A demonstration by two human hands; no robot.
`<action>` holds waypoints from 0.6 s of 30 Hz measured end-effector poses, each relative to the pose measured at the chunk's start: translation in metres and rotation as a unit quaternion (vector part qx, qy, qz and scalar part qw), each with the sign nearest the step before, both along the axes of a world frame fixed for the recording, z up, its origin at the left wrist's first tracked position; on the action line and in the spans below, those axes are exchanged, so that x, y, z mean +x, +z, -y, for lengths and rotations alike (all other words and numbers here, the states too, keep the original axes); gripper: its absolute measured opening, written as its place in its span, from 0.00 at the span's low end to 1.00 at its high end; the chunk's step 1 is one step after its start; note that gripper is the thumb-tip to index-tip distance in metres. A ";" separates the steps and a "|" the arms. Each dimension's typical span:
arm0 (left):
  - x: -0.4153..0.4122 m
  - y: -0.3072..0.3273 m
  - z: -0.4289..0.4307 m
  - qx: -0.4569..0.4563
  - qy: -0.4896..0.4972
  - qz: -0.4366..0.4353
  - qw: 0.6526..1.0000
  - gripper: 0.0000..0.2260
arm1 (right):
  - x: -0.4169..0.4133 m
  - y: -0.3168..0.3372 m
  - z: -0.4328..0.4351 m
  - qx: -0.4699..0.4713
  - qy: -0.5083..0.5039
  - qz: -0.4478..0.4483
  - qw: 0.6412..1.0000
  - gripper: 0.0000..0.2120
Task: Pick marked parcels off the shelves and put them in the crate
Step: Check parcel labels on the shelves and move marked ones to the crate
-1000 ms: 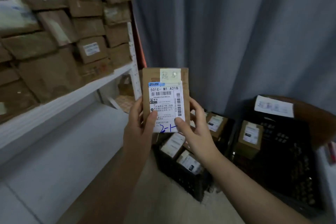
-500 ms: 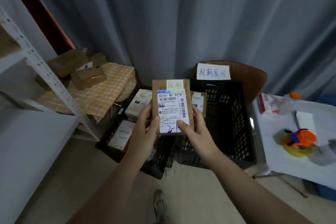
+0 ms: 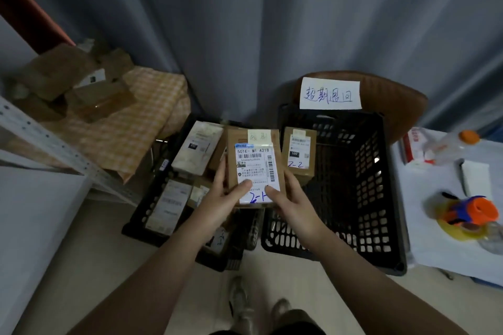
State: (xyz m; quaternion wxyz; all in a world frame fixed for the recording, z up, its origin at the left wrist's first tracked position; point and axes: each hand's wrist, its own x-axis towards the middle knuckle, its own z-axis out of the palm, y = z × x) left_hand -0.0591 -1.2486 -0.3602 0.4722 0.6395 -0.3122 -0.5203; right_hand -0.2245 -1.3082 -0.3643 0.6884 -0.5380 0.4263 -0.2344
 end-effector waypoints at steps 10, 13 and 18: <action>0.025 -0.090 -0.074 0.107 0.272 -0.109 0.950 0.35 | 0.064 -0.075 -0.006 0.061 0.178 -0.102 0.977 0.24; 0.039 -0.115 -0.096 0.133 0.285 -0.099 0.944 0.34 | 0.091 -0.096 -0.021 -0.015 0.279 -0.186 0.942 0.32; 0.068 -0.147 -0.104 0.164 0.305 -0.065 0.936 0.37 | 0.135 -0.129 -0.050 -0.305 0.373 -0.360 0.799 0.60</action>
